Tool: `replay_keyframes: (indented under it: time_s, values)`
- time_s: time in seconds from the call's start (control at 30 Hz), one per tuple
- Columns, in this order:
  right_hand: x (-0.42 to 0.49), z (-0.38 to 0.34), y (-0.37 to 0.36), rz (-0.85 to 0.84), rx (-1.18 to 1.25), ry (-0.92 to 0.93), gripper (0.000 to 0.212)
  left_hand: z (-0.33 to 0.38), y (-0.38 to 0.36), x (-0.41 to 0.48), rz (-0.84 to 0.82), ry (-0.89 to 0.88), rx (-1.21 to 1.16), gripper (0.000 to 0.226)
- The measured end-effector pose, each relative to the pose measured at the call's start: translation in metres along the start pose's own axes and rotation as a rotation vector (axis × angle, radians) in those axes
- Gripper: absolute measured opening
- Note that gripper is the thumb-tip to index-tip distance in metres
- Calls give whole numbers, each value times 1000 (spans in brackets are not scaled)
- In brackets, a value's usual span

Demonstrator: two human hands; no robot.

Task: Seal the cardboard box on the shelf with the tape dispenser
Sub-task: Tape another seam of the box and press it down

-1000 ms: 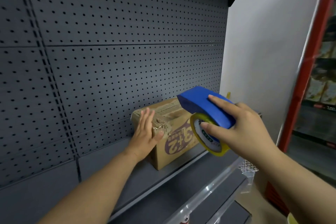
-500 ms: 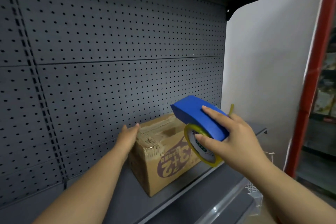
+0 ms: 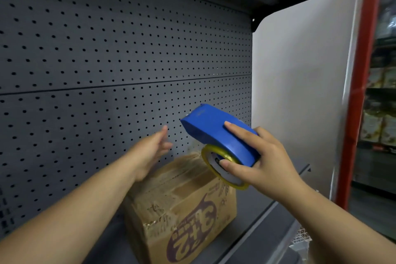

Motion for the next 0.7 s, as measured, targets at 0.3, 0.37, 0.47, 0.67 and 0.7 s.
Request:
replay_keyframes:
  time_s: [0.3, 0.37, 0.47, 0.67, 0.7]
  values:
    - [13, 32, -4, 2, -52, 15, 64, 53, -61, 38, -445, 91, -238, 16]
    - [14, 39, -3, 21, -52, 14, 63, 55, -62, 49, -456, 116, -238, 18]
    - [16, 46, -3, 11, -68, 8, 65, 59, -66, 59, -459, 124, -240, 17]
    - [21, 52, -2, -15, -70, -3, 68, 66, -80, 68, -449, 85, -288, 23]
    - [22, 53, -1, -18, -69, -5, 67, 68, -80, 70, -416, 68, -286, 24]
Point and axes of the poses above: each hand's wrist, its own x-axis towards the middle knuckle, its own y-axis out of the back of the hand, z = x × y, the point moved 7 cm from there along x, towards the middle knuckle, and after that the axes turned 15 degrees about y, right-handed, at the moved point
